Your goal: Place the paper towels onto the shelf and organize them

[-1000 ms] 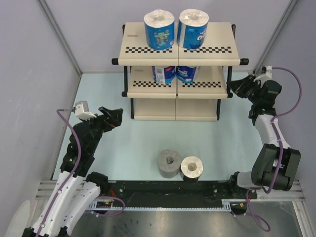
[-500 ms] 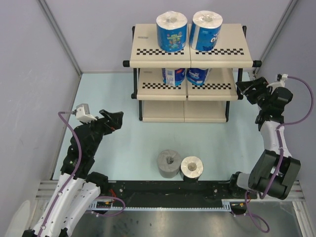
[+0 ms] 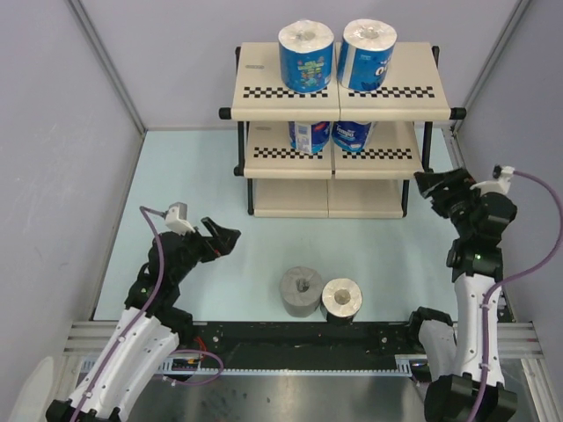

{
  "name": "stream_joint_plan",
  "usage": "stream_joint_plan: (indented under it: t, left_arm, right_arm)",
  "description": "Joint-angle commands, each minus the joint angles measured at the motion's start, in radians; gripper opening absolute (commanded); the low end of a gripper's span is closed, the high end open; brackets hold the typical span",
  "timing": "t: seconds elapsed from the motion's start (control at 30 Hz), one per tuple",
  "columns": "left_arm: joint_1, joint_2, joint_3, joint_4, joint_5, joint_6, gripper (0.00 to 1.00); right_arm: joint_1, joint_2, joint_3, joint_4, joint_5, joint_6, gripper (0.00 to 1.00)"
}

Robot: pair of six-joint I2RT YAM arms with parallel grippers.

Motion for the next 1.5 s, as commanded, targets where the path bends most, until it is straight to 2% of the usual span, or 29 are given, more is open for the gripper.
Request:
stream_joint_plan:
  t: [0.0, 0.17, 0.2, 0.3, 0.47, 0.67, 1.2, 1.3, 1.47]
  left_arm:
    - [-0.049, -0.051, -0.029, -0.004, 0.069, -0.026, 1.00]
    - [-0.220, -0.031, -0.026, -0.022, -0.106, -0.029, 0.99]
    - [-0.288, -0.008, -0.030, -0.016, -0.132, -0.042, 1.00]
    - [-0.424, 0.027, -0.036, 0.025, -0.222, -0.073, 1.00]
    - [-0.585, 0.134, -0.030, 0.077, -0.295, -0.078, 1.00]
    - [-0.724, 0.275, 0.007, 0.117, -0.341, -0.061, 1.00]
    - [-0.880, 0.398, 0.092, 0.191, -0.385, -0.049, 1.00]
    - [-0.907, 0.458, 0.143, 0.154, -0.410, -0.036, 1.00]
    - [-0.955, 0.590, 0.289, -0.022, -0.474, -0.012, 1.00]
  right_arm:
    - [0.148, -0.066, -0.066, -0.204, 0.118, -0.008, 0.79]
    - [0.421, -0.159, -0.104, -0.318, 0.371, -0.009, 0.79]
    - [0.505, -0.178, -0.110, -0.359, 0.401, -0.005, 0.79]
    - [0.646, -0.251, -0.130, -0.439, 0.518, 0.040, 0.79]
    - [0.784, -0.391, -0.160, -0.548, 0.668, 0.096, 0.78]
    - [0.825, -0.440, -0.164, -0.613, 0.721, 0.101, 0.78]
    - [0.828, -0.449, -0.183, -0.605, 0.692, 0.087, 0.78]
    - [0.828, -0.460, -0.184, -0.614, 0.692, 0.089, 0.78]
    - [0.828, -0.472, -0.189, -0.616, 0.687, 0.092, 0.78]
